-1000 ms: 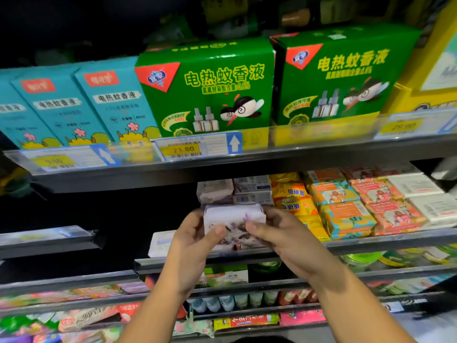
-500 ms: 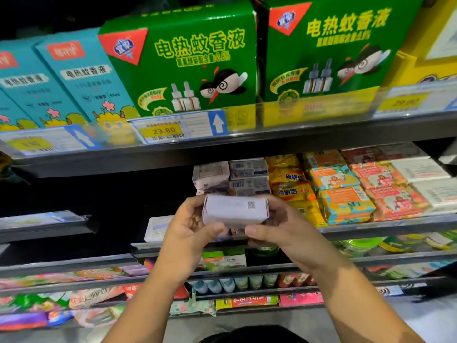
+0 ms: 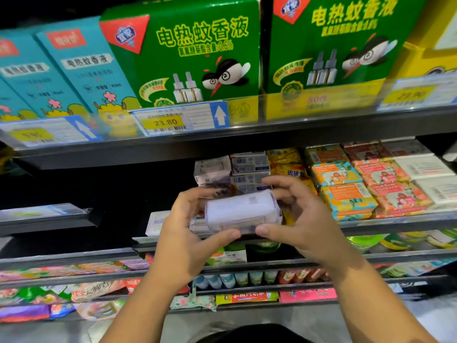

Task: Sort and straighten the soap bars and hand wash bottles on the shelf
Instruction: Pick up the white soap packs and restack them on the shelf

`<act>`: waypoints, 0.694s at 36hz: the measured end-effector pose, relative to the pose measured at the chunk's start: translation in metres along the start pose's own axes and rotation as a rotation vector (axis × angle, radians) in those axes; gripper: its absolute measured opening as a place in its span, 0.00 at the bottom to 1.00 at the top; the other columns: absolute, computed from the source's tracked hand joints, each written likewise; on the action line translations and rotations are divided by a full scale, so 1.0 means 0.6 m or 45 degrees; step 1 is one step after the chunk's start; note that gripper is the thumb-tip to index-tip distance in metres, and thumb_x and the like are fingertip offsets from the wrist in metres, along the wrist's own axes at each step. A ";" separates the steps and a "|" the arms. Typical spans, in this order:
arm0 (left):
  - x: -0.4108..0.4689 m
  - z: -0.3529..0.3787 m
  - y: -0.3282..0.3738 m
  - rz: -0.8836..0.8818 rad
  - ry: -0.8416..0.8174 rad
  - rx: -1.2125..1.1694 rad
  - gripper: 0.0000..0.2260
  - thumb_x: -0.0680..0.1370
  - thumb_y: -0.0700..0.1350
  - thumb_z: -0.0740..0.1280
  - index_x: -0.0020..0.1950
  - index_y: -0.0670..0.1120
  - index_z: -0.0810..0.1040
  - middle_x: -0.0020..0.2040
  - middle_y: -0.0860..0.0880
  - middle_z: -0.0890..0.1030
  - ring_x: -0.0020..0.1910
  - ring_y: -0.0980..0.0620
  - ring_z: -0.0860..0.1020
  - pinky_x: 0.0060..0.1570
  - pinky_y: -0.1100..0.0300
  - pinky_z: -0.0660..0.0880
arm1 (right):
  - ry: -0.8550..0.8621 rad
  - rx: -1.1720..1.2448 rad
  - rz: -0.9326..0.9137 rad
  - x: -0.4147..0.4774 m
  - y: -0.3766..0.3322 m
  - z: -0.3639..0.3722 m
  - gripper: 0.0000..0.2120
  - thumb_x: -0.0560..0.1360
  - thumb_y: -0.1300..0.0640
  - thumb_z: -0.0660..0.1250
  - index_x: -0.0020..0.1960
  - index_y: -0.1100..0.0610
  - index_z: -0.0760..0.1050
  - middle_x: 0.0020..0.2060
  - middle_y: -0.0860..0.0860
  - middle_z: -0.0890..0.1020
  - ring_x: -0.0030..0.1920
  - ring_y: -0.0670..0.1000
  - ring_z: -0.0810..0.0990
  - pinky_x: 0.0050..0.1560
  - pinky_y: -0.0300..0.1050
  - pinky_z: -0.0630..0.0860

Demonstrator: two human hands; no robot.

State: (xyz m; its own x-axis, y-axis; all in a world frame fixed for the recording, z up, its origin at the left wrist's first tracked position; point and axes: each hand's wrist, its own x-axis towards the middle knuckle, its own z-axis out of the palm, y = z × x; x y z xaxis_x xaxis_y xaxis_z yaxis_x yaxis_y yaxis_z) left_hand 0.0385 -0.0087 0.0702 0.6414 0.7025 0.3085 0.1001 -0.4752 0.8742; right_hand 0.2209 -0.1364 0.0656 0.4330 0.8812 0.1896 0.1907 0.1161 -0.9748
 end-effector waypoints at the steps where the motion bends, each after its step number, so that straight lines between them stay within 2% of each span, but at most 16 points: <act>1: -0.002 0.002 0.001 -0.028 -0.032 -0.002 0.31 0.61 0.51 0.80 0.59 0.64 0.70 0.53 0.67 0.78 0.55 0.64 0.77 0.49 0.67 0.77 | 0.017 0.035 -0.043 0.001 -0.006 0.003 0.35 0.64 0.58 0.83 0.66 0.43 0.72 0.53 0.46 0.83 0.55 0.50 0.82 0.53 0.43 0.80; 4: -0.006 0.014 -0.001 -0.115 -0.123 0.020 0.34 0.61 0.52 0.85 0.59 0.66 0.70 0.54 0.67 0.78 0.56 0.63 0.78 0.51 0.58 0.80 | -0.008 0.081 -0.088 0.003 -0.017 0.024 0.36 0.63 0.59 0.82 0.66 0.45 0.72 0.53 0.46 0.83 0.55 0.49 0.83 0.51 0.40 0.79; 6: -0.007 0.021 -0.004 -0.151 -0.162 0.013 0.33 0.60 0.56 0.82 0.58 0.71 0.69 0.55 0.66 0.78 0.56 0.59 0.80 0.52 0.53 0.81 | -0.055 0.001 -0.080 0.001 -0.015 0.037 0.35 0.63 0.56 0.83 0.65 0.41 0.72 0.54 0.45 0.83 0.57 0.51 0.82 0.54 0.44 0.80; 8: -0.008 0.024 -0.011 -0.156 -0.170 0.019 0.32 0.60 0.57 0.81 0.59 0.71 0.69 0.56 0.64 0.79 0.55 0.56 0.81 0.52 0.52 0.81 | -0.067 -0.034 -0.048 -0.003 -0.011 0.041 0.35 0.63 0.57 0.84 0.64 0.40 0.73 0.54 0.44 0.83 0.57 0.50 0.82 0.55 0.45 0.80; 11: -0.006 0.020 -0.016 -0.187 -0.157 0.012 0.34 0.61 0.49 0.84 0.59 0.66 0.71 0.55 0.64 0.80 0.55 0.60 0.80 0.52 0.53 0.81 | -0.009 -0.001 -0.017 -0.006 -0.006 0.030 0.32 0.62 0.56 0.84 0.62 0.43 0.75 0.52 0.43 0.83 0.54 0.49 0.83 0.52 0.41 0.80; 13: -0.003 0.013 -0.017 -0.216 -0.150 -0.115 0.35 0.59 0.46 0.84 0.58 0.66 0.72 0.54 0.59 0.82 0.55 0.56 0.81 0.50 0.53 0.81 | 0.030 0.064 0.013 -0.005 -0.005 0.020 0.30 0.62 0.53 0.84 0.61 0.43 0.77 0.52 0.45 0.83 0.53 0.51 0.83 0.52 0.44 0.81; 16: 0.004 0.006 -0.006 -0.301 -0.041 -0.476 0.35 0.55 0.46 0.81 0.60 0.52 0.73 0.49 0.52 0.85 0.48 0.51 0.84 0.42 0.56 0.82 | 0.025 0.211 0.108 -0.002 -0.001 0.013 0.28 0.62 0.50 0.80 0.60 0.43 0.78 0.49 0.50 0.83 0.53 0.55 0.83 0.54 0.52 0.81; 19: 0.012 0.013 0.000 -0.412 0.084 -0.768 0.31 0.56 0.45 0.79 0.58 0.46 0.75 0.46 0.50 0.85 0.45 0.48 0.84 0.39 0.55 0.81 | -0.048 0.343 0.245 0.000 0.004 0.025 0.24 0.62 0.50 0.79 0.57 0.45 0.80 0.49 0.49 0.84 0.52 0.53 0.83 0.51 0.49 0.82; 22: 0.015 0.019 -0.002 -0.613 0.058 -0.784 0.22 0.64 0.49 0.77 0.54 0.42 0.78 0.44 0.44 0.83 0.38 0.47 0.81 0.30 0.58 0.75 | -0.053 0.316 0.389 0.004 0.002 0.043 0.14 0.68 0.45 0.76 0.52 0.45 0.81 0.44 0.47 0.84 0.43 0.51 0.83 0.43 0.50 0.78; 23: 0.015 0.021 -0.006 -0.709 0.004 -0.727 0.22 0.67 0.53 0.74 0.55 0.42 0.78 0.43 0.44 0.83 0.35 0.47 0.80 0.27 0.58 0.71 | -0.032 0.263 0.461 0.007 0.001 0.047 0.12 0.71 0.44 0.75 0.52 0.47 0.81 0.40 0.48 0.83 0.38 0.51 0.82 0.39 0.49 0.75; 25: 0.016 0.023 -0.018 -0.887 -0.119 -0.616 0.26 0.69 0.59 0.70 0.59 0.42 0.79 0.44 0.41 0.83 0.29 0.47 0.77 0.26 0.60 0.66 | -0.018 0.168 0.614 0.012 0.006 0.049 0.14 0.74 0.43 0.72 0.52 0.53 0.79 0.33 0.52 0.79 0.30 0.50 0.77 0.32 0.45 0.68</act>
State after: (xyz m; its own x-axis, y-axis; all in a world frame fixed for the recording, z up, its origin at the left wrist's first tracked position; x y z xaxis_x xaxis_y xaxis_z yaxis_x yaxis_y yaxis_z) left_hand 0.0538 -0.0042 0.0586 0.6165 0.6936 -0.3727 0.1727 0.3426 0.9235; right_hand 0.1992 -0.1161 0.0599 0.4321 0.8548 -0.2873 -0.1417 -0.2503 -0.9578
